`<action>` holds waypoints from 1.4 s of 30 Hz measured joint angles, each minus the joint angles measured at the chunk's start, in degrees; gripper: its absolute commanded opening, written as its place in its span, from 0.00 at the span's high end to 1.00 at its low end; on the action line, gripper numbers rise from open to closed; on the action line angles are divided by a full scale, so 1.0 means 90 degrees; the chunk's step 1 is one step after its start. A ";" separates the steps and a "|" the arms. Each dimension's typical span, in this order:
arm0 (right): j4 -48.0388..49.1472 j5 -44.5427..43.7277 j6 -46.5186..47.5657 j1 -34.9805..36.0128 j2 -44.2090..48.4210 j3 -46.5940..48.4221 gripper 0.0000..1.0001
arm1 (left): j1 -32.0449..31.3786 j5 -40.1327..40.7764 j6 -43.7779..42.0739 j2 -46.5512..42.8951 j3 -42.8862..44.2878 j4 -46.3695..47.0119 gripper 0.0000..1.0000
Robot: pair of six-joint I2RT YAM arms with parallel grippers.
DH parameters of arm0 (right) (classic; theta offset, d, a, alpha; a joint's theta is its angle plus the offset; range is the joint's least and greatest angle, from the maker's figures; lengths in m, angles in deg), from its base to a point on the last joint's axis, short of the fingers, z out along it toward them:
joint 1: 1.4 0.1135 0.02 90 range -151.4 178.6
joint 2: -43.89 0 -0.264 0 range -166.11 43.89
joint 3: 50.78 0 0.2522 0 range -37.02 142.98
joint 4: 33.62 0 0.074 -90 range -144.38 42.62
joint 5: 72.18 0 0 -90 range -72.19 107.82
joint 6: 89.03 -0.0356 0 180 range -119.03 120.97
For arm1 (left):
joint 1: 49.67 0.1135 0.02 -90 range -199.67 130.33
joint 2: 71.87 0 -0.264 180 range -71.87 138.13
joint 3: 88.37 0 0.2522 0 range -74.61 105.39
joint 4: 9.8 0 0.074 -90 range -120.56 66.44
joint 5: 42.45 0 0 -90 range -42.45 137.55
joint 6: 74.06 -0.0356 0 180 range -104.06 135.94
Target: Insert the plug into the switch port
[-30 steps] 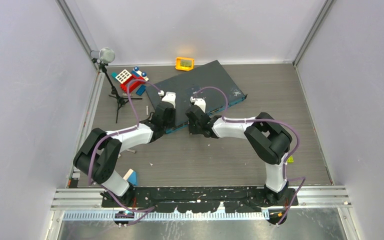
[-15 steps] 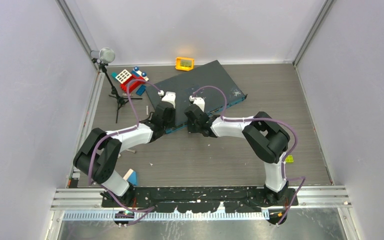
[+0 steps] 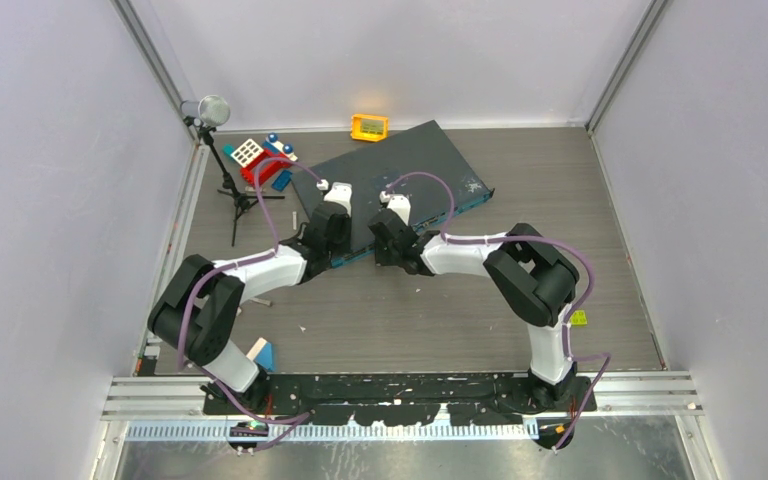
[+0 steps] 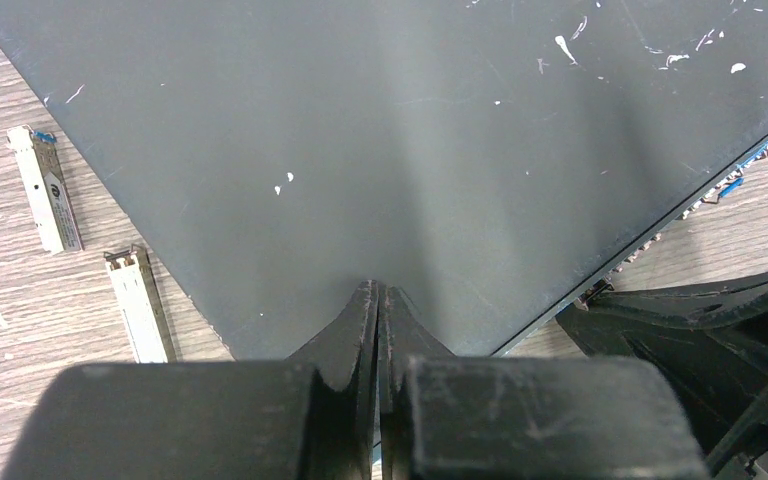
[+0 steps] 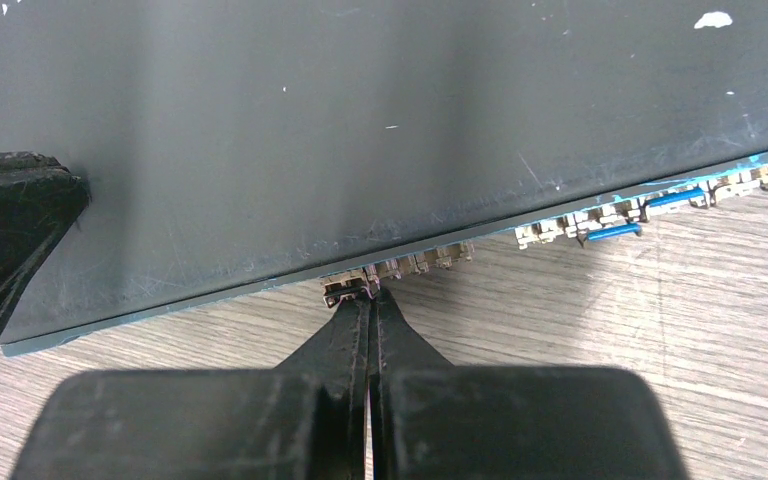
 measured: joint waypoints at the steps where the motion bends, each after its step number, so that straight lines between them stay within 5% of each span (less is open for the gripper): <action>1: 0.0027 -0.0012 -0.0024 0.0002 0.0000 -0.0017 0.99 | 0.0000 -0.0002 -0.0002 0.0000 0.0000 0.0000 1.00; 25: 0.2004 -0.0345 -0.0282 0.0012 0.0155 -0.1107 0.99 | 0.0007 -0.0092 0.0000 0.0056 0.0053 0.0010 1.00; 34: 0.1222 -0.0668 -0.0233 -0.0168 0.1855 -0.2613 0.98 | 0.0007 -0.0092 0.0007 0.0056 0.0053 0.0010 1.00; 42: 0.0923 -0.0940 -0.0238 -0.0168 0.2577 -0.2909 0.98 | 0.0007 -0.0090 0.0017 0.0056 0.0053 0.0007 1.00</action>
